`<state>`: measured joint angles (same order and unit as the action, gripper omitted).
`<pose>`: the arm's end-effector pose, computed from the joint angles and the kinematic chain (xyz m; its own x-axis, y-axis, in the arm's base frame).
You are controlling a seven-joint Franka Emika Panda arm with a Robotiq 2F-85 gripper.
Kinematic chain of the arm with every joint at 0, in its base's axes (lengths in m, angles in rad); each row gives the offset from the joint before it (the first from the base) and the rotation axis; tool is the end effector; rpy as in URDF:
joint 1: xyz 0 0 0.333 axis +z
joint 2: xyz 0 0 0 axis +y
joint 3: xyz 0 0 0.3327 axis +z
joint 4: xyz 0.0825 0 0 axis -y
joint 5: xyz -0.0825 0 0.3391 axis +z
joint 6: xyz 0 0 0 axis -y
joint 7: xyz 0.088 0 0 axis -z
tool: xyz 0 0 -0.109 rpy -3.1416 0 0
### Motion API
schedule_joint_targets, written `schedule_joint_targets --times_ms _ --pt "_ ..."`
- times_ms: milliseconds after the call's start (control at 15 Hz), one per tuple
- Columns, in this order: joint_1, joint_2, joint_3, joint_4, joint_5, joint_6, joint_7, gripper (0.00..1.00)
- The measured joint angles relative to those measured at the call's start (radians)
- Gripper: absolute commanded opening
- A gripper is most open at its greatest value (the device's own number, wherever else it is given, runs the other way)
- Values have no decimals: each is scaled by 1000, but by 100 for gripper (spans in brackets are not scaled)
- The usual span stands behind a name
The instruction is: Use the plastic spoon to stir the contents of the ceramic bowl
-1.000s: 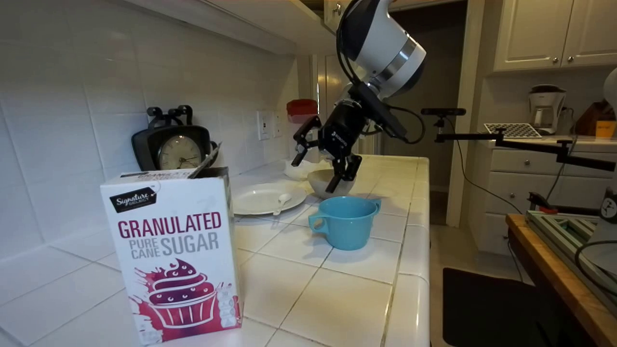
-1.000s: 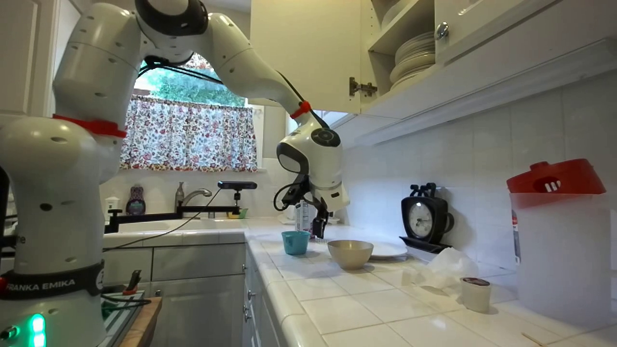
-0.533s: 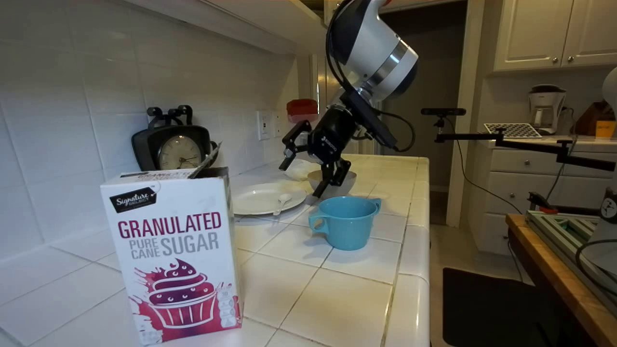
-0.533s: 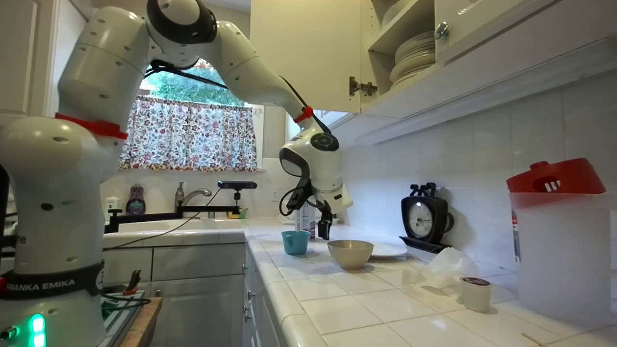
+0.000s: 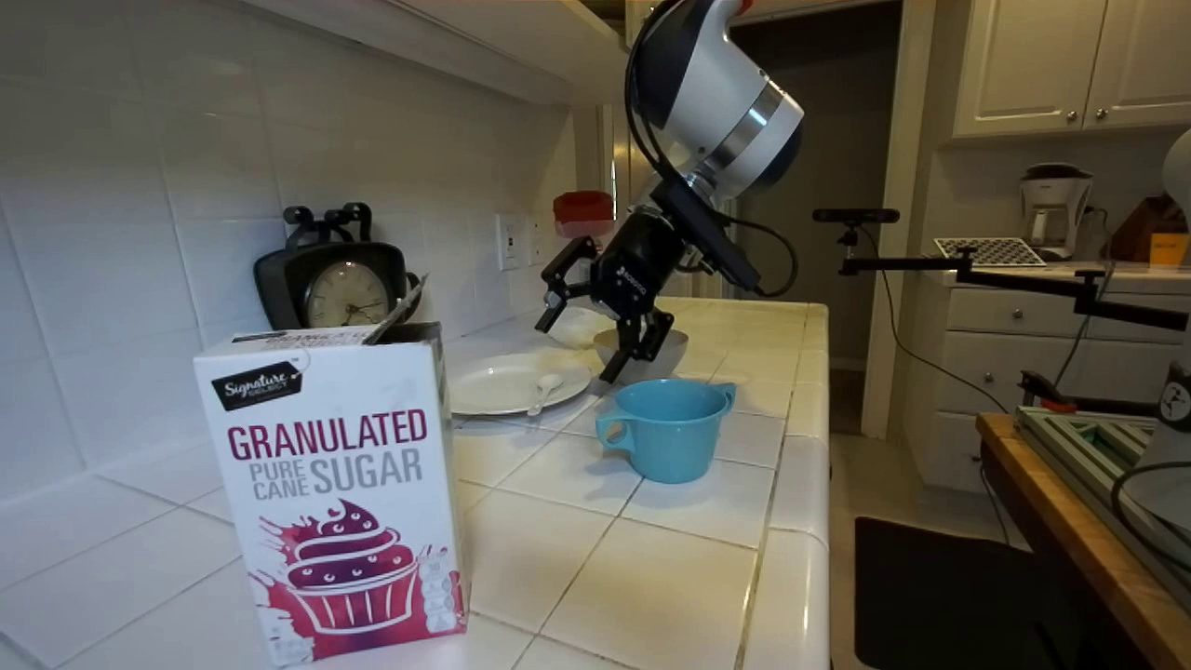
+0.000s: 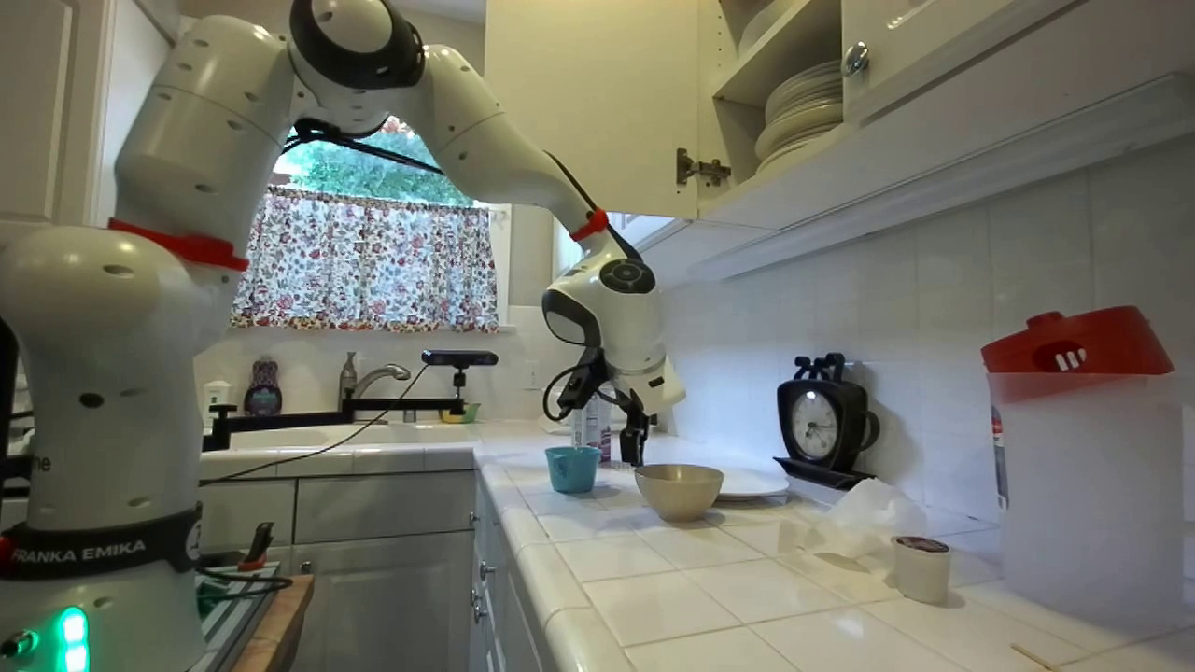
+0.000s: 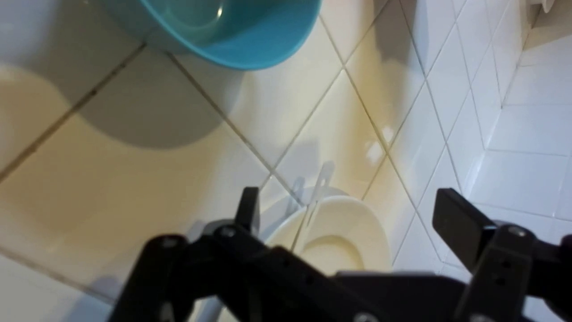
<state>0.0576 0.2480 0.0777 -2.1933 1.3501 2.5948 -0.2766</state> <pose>0.5335 0.0533 0.3256 0.7559 -0.6456 -0.1085 -0.5252 -0.4992 -0.6892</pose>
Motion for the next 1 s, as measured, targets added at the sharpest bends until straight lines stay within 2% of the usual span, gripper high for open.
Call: schedule_joint_targets --times_ms 1000 --pt "1 151 33 172 12 29 3 100"
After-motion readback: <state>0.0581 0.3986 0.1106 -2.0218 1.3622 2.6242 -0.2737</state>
